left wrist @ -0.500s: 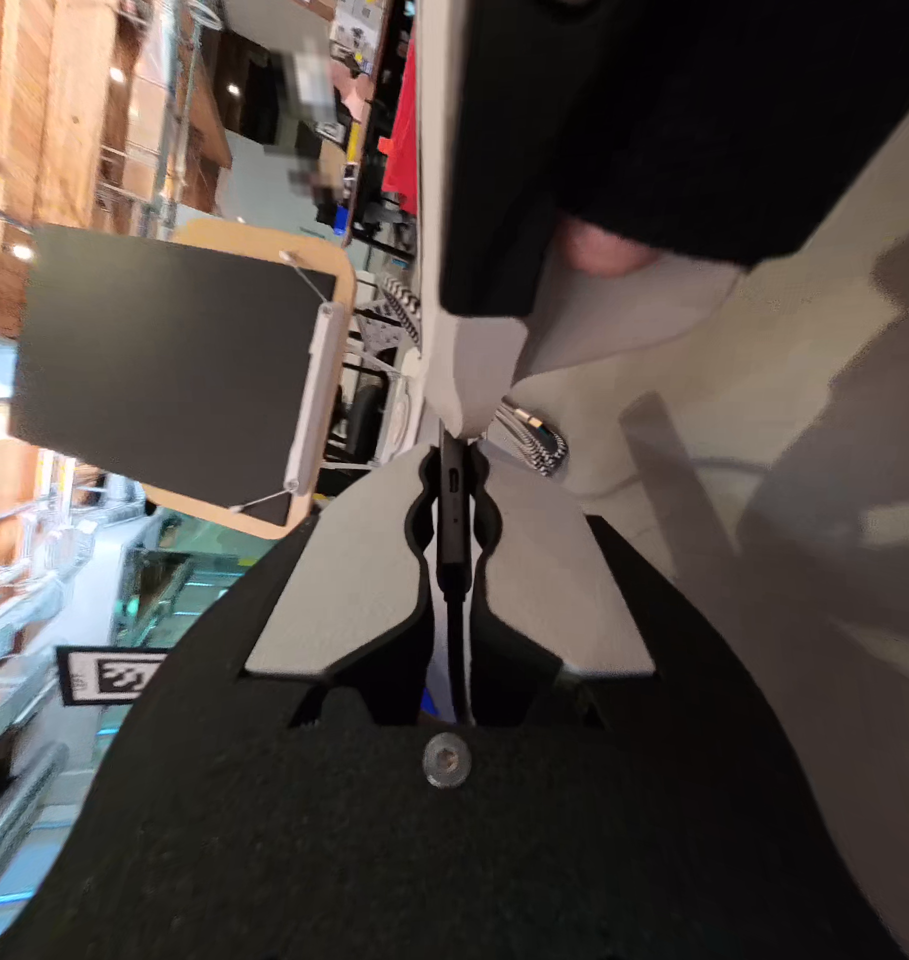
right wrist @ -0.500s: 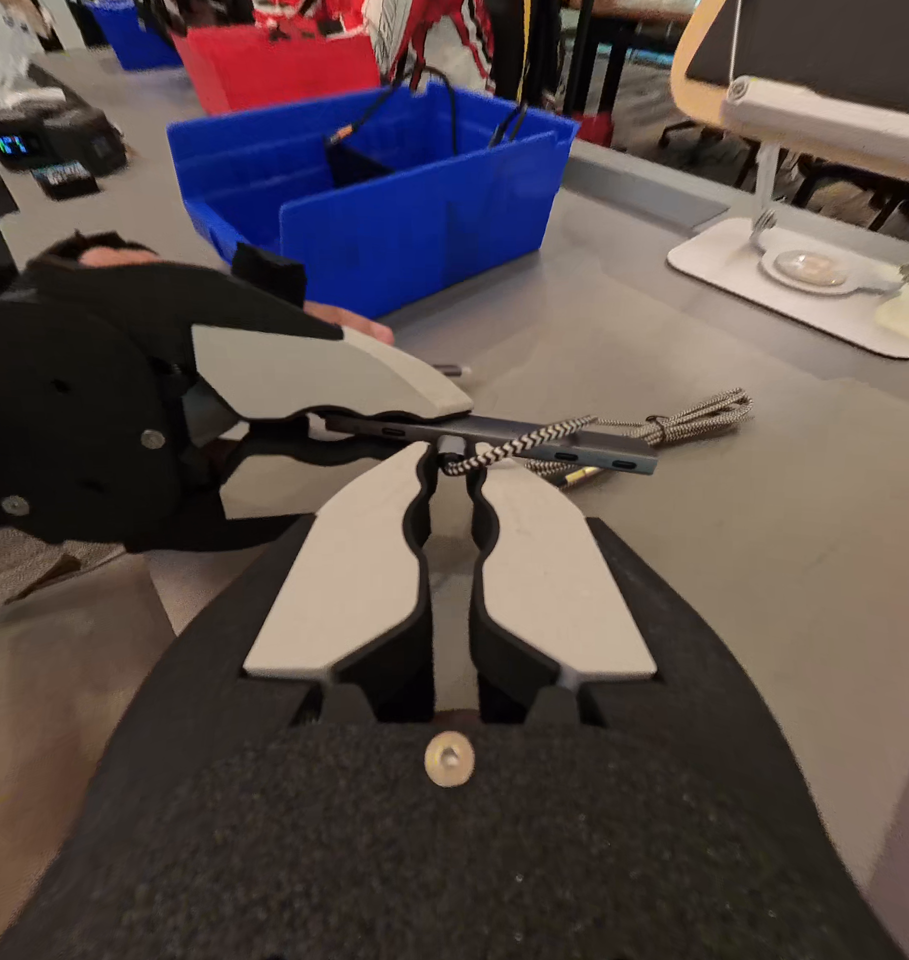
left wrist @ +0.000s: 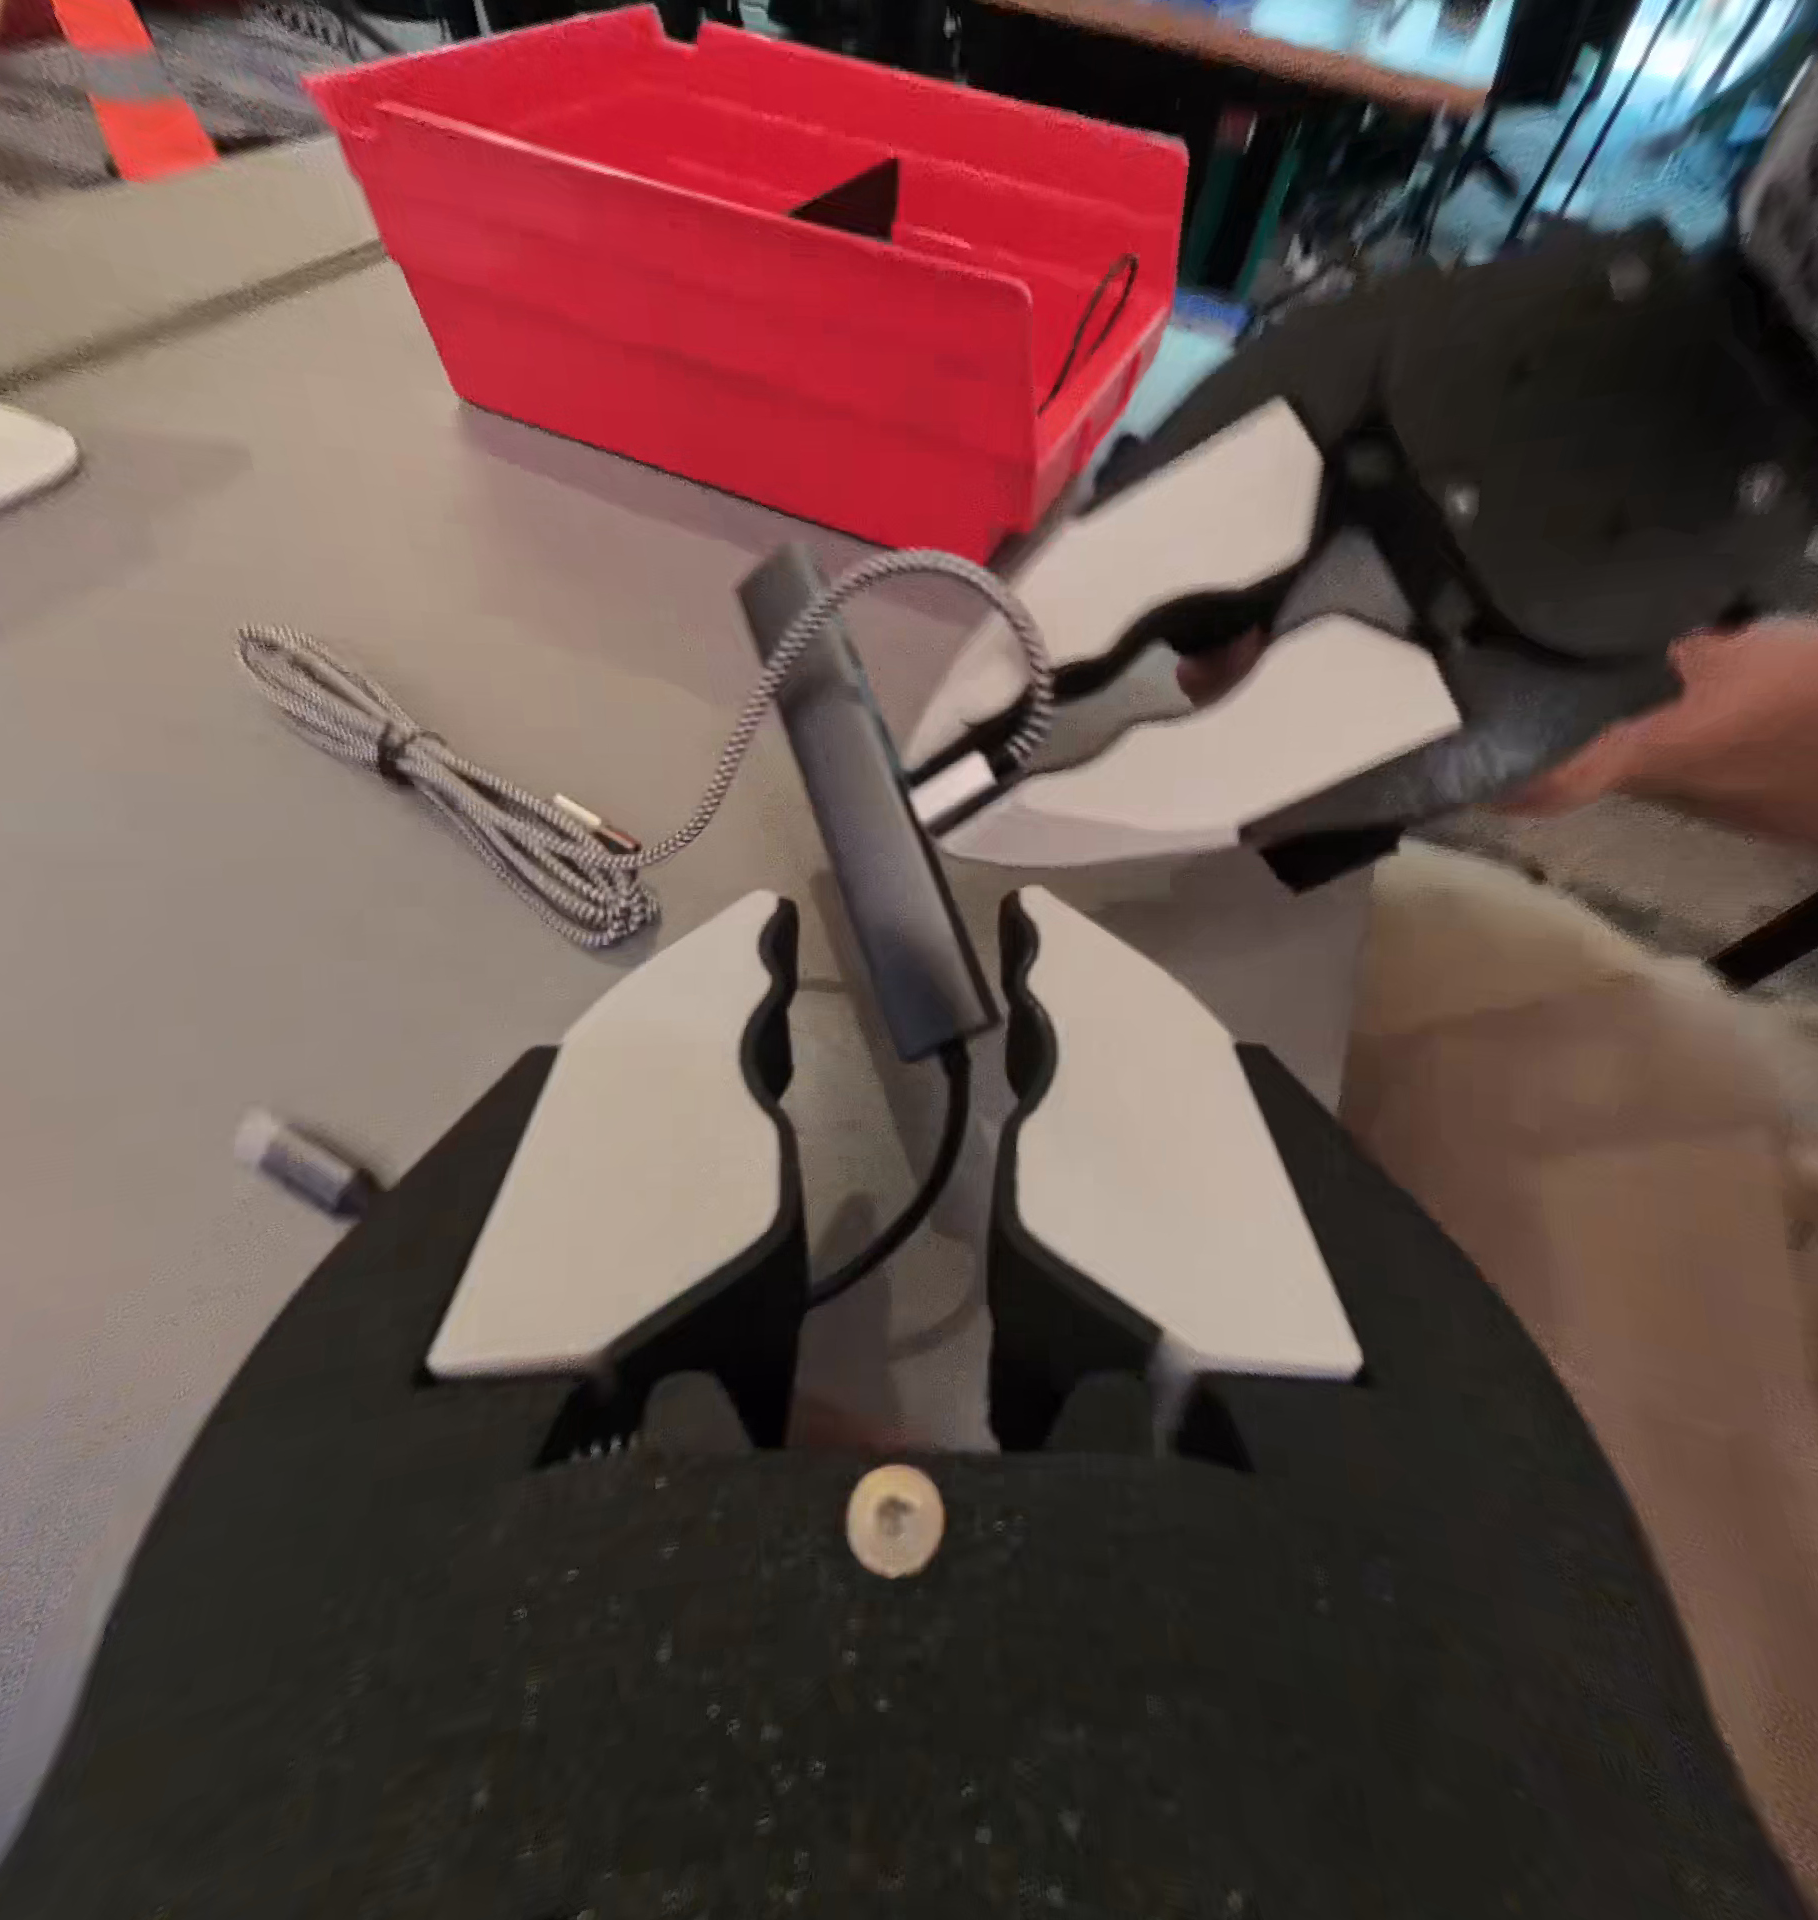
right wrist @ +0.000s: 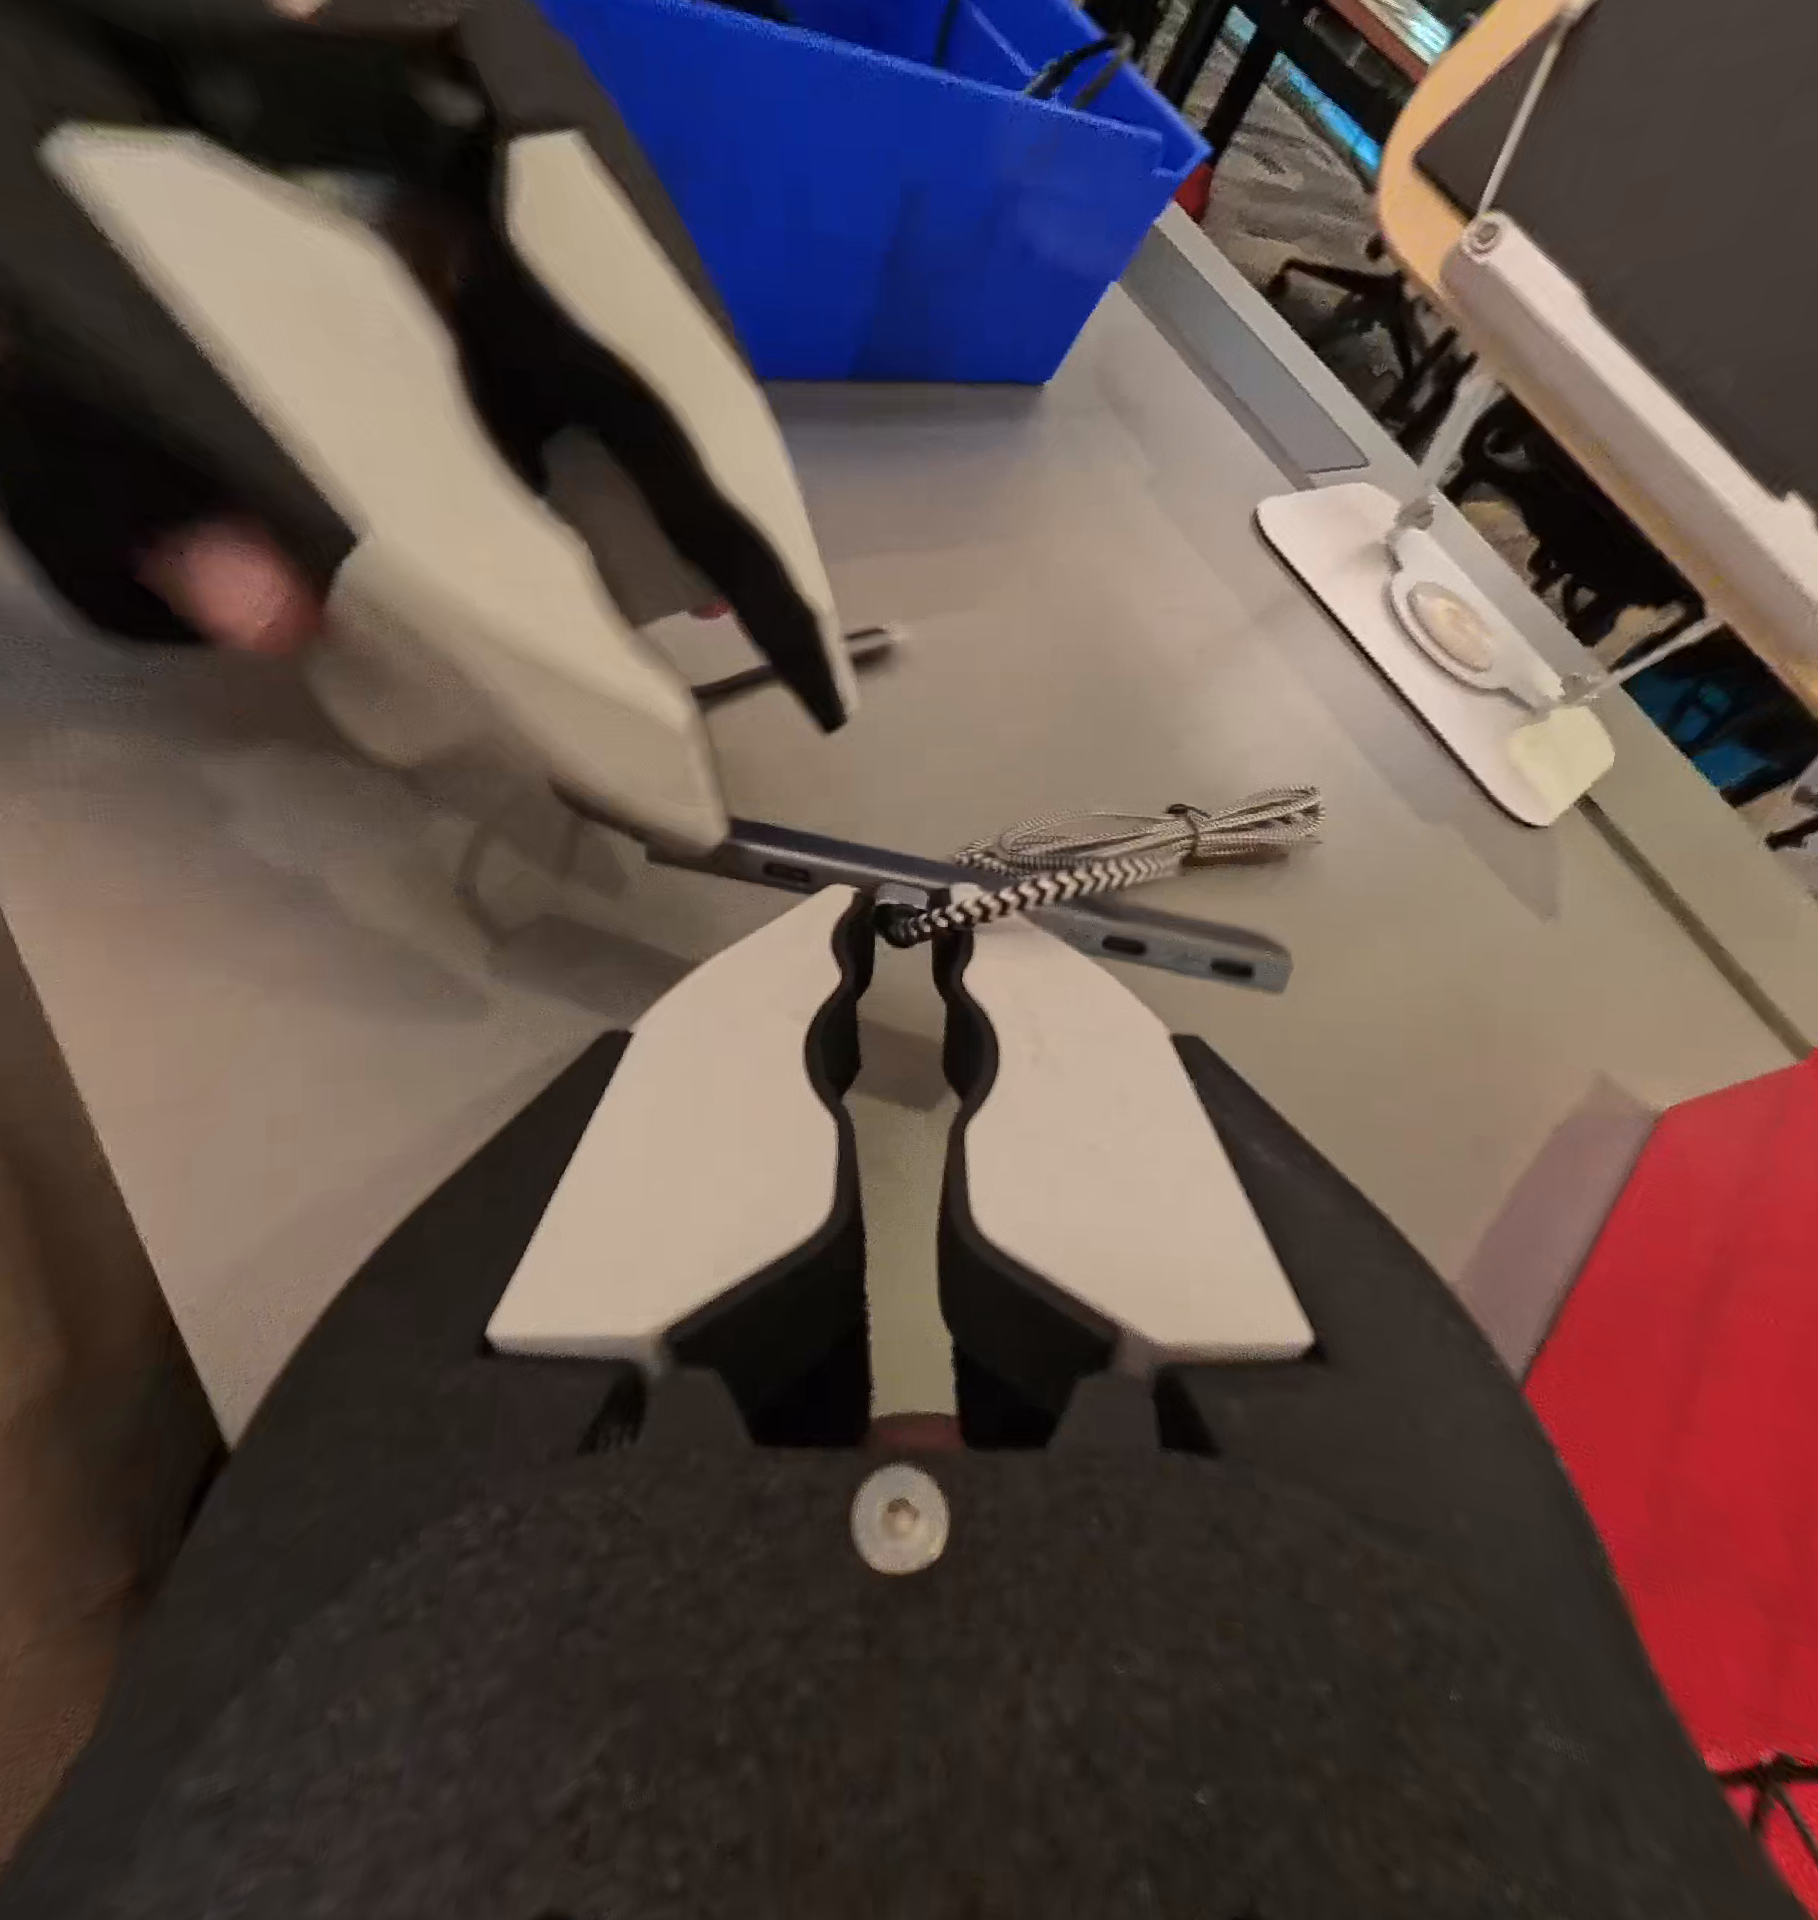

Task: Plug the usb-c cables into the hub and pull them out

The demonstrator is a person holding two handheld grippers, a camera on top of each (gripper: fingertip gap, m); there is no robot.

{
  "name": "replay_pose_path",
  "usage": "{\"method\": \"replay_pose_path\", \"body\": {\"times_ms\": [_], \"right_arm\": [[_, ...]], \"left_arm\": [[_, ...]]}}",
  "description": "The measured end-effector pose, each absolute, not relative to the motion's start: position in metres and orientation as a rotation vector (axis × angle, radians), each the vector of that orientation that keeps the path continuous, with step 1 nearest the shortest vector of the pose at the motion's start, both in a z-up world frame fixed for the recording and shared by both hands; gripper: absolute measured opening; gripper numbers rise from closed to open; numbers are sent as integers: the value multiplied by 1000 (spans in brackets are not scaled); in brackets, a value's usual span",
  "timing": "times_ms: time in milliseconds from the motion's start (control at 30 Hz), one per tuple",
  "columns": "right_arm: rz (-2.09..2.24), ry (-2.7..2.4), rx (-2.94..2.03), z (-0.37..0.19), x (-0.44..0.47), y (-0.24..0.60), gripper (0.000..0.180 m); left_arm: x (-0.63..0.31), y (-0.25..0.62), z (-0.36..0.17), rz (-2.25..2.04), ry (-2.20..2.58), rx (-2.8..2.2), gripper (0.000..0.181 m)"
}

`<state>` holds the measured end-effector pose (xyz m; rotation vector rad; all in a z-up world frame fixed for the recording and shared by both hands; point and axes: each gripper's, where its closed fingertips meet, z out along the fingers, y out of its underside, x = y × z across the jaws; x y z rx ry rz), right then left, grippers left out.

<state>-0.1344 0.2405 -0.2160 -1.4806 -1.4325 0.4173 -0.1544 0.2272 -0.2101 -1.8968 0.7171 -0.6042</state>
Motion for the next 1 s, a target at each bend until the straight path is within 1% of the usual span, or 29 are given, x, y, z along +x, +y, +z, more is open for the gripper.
{"method": "replay_pose_path", "body": {"times_ms": [67,200,333,367,500,800,1000], "right_arm": [[414,-1452,-1443,-217,-135,236,11],[448,-1469,-1387,-214,-143,226,11],[448,-1483,-1360,-214,-147,220,11],[443,-1487,-1363,-216,-147,220,10],[370,-1429,-1398,-216,-148,230,11],[412,-1222,-1506,-216,-148,236,10],[366,-1109,-1527,-215,-144,239,10]], "left_arm": [[-154,225,-217,-716,721,-1946,40],[-149,223,-231,-753,748,-2016,40],[-146,223,-238,-768,756,-2051,28],[-147,223,-240,-769,752,-2069,28],[-154,236,-238,-678,610,-2106,23],[-161,243,-238,-494,567,-2125,23],[-158,248,-238,-420,540,-2120,24]]}}
